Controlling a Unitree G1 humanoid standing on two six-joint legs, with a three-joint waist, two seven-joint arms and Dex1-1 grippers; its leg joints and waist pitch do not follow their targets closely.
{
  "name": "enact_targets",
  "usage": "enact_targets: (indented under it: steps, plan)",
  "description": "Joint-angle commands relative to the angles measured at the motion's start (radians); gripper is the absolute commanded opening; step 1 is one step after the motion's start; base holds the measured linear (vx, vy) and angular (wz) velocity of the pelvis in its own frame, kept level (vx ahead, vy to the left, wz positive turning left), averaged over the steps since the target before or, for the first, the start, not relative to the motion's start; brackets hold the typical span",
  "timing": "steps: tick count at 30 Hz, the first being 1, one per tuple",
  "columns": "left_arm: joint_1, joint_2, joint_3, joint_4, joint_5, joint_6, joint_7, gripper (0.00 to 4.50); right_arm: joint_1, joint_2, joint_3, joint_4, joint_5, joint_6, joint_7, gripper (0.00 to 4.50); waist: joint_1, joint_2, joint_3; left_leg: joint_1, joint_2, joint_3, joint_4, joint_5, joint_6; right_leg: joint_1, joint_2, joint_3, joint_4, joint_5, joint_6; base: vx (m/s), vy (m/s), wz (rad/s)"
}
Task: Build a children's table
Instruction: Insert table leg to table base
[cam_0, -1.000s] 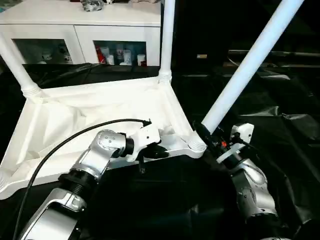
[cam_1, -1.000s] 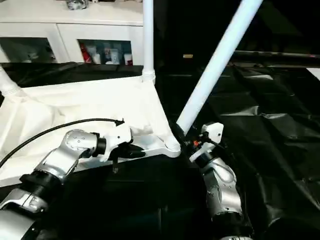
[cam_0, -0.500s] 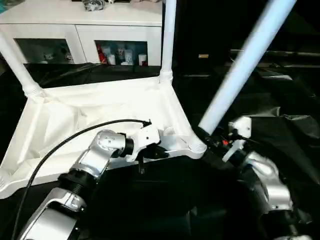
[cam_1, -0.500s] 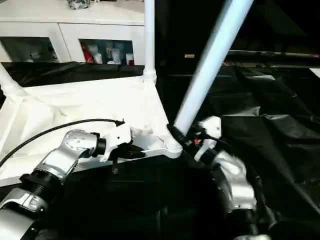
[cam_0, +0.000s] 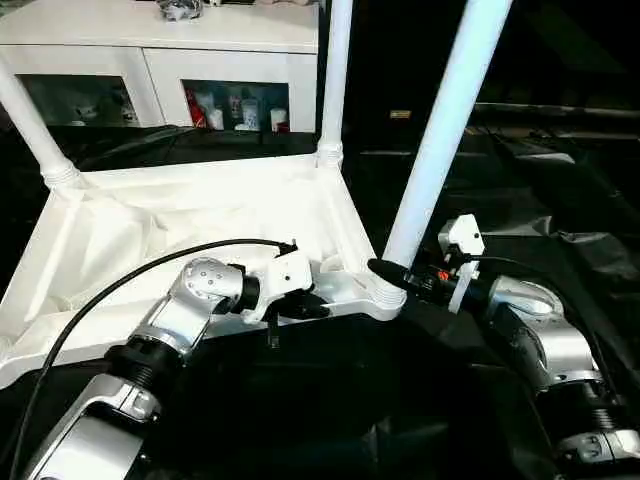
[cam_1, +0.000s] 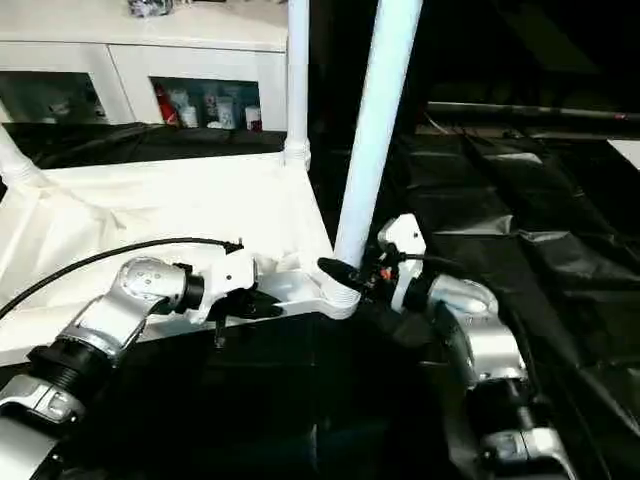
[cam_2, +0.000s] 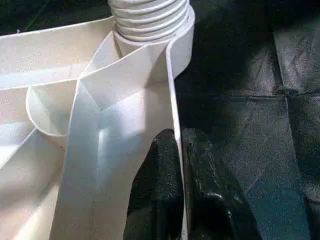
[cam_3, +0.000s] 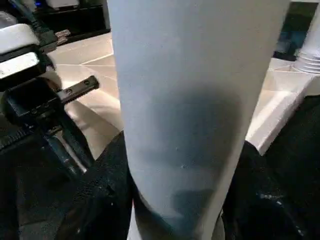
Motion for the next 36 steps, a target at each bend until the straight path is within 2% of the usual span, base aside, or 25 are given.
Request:
enact_targets:
  steps: [1,8,13,14,17,19,20,23,24,27,28,31,36]
  plan:
    - [0.001,0.026,-0.052,-0.029,0.029,-0.037,-0.094,0.0,0.046,-0.016,0.058,0.103,-0.035,0.08,0.04,1.88,0.0,0.005,-0.044,-0.002,0.067,-0.023,-0.083,-0.157,0.051,0.037,-0.094,0.054,-0.082,-0.213,-0.246,0.0,0.0,0.0]
    - [0.008,0.047,-0.081,-0.072,-0.005,-0.054,-0.202,0.0,0.091,-0.045,0.104,0.058,-0.034,0.101,0.136,1.88,0.001,0.009,-0.048,0.004,0.071,-0.023,-0.086,-0.146,0.048,0.04,-0.091,0.052,-0.069,-0.09,-0.28,0.0,0.0,0.0]
    - [0.0,0.05,-0.081,-0.061,-0.007,-0.066,-0.203,0.0,0.118,-0.049,0.126,0.053,-0.057,0.062,0.154,1.88,0.003,0.005,-0.052,0.007,0.07,-0.021,-0.083,-0.137,0.047,0.042,-0.091,0.051,-0.066,-0.035,-0.29,0.0,0.0,0.0]
    - [-0.006,0.049,-0.079,-0.052,-0.004,-0.071,-0.2,0.0,0.123,-0.049,0.13,0.052,-0.061,0.053,0.158,1.88,0.004,0.001,-0.052,0.007,0.07,-0.02,-0.083,-0.139,0.047,0.042,-0.092,0.051,-0.066,-0.036,-0.291,0.0,0.0,0.0]
    - [-0.015,0.047,-0.074,-0.037,0.0,-0.081,-0.194,0.0,0.136,-0.044,0.133,0.043,-0.06,0.048,0.161,1.88,0.004,0.001,-0.05,0.007,0.07,-0.021,-0.086,-0.163,0.04,0.043,-0.092,0.052,-0.07,-0.075,-0.283,0.0,0.0,0.0]
    - [-0.022,0.048,-0.072,-0.024,0.011,-0.089,-0.178,0.0,0.151,-0.037,0.135,0.039,-0.07,0.017,0.153,1.88,0.005,0.001,-0.049,0.008,0.071,-0.022,-0.088,-0.186,0.032,0.04,-0.092,0.052,-0.074,-0.109,-0.275,0.0,0.0,0.0]
    - [-0.028,0.047,-0.067,-0.01,0.016,-0.097,-0.169,0.0,0.159,-0.026,0.125,0.041,-0.067,-0.005,0.138,1.88,0.005,0.005,-0.048,0.009,0.071,-0.023,-0.089,-0.192,0.029,0.04,-0.092,0.052,-0.074,-0.115,-0.273,0.0,0.0,0.0]
    - [-0.032,0.048,-0.064,0.0,0.017,-0.106,-0.166,0.0,0.167,-0.017,0.114,0.043,-0.059,-0.02,0.126,1.88,0.004,0.003,-0.047,0.009,0.071,-0.024,-0.092,-0.212,0.021,0.04,-0.092,0.053,-0.077,-0.136,-0.266,0.0,0.0,0.0]
    - [-0.032,0.048,-0.062,0.0,0.014,-0.105,-0.165,0.0,0.168,-0.01,0.106,0.053,-0.065,-0.044,0.106,1.88,0.003,0.006,-0.045,0.01,0.071,-0.025,-0.094,-0.233,0.016,0.039,-0.092,0.053,-0.079,-0.168,-0.262,0.0,0.0,0.0]
    - [-0.032,0.049,-0.057,0.001,0.01,-0.104,-0.162,0.0,0.169,0.008,0.081,0.074,-0.064,-0.075,0.061,1.88,0.001,0.004,-0.04,0.013,0.07,-0.026,-0.097,-0.285,0.004,0.035,-0.095,0.055,-0.089,-0.26,-0.245,0.0,0.0,0.0]
    - [-0.034,0.048,-0.055,0.005,0.009,-0.106,-0.16,0.0,0.167,0.016,0.068,0.088,-0.063,-0.09,0.04,1.88,-0.001,0.004,-0.035,0.017,0.07,-0.029,-0.099,-0.318,-0.003,0.031,-0.096,0.056,-0.096,-0.332,-0.227,0.0,0.0,0.0]
    - [-0.037,0.044,-0.052,0.014,0.011,-0.114,-0.152,0.0,0.173,0.022,0.059,0.1,-0.059,-0.104,0.025,1.88,-0.003,0.004,-0.033,0.021,0.07,-0.033,-0.102,-0.361,-0.008,0.025,-0.096,0.057,-0.105,-0.425,-0.2,0.0,0.0,0.0]
    - [-0.035,0.045,-0.05,0.016,0.009,-0.117,-0.154,0.0,0.195,0.02,0.063,0.092,-0.058,-0.114,0.027,1.88,-0.002,0.007,-0.033,0.016,0.073,-0.035,-0.105,-0.34,-0.003,0.027,-0.097,0.059,-0.103,-0.395,-0.201,0.0,0.0,0.0]
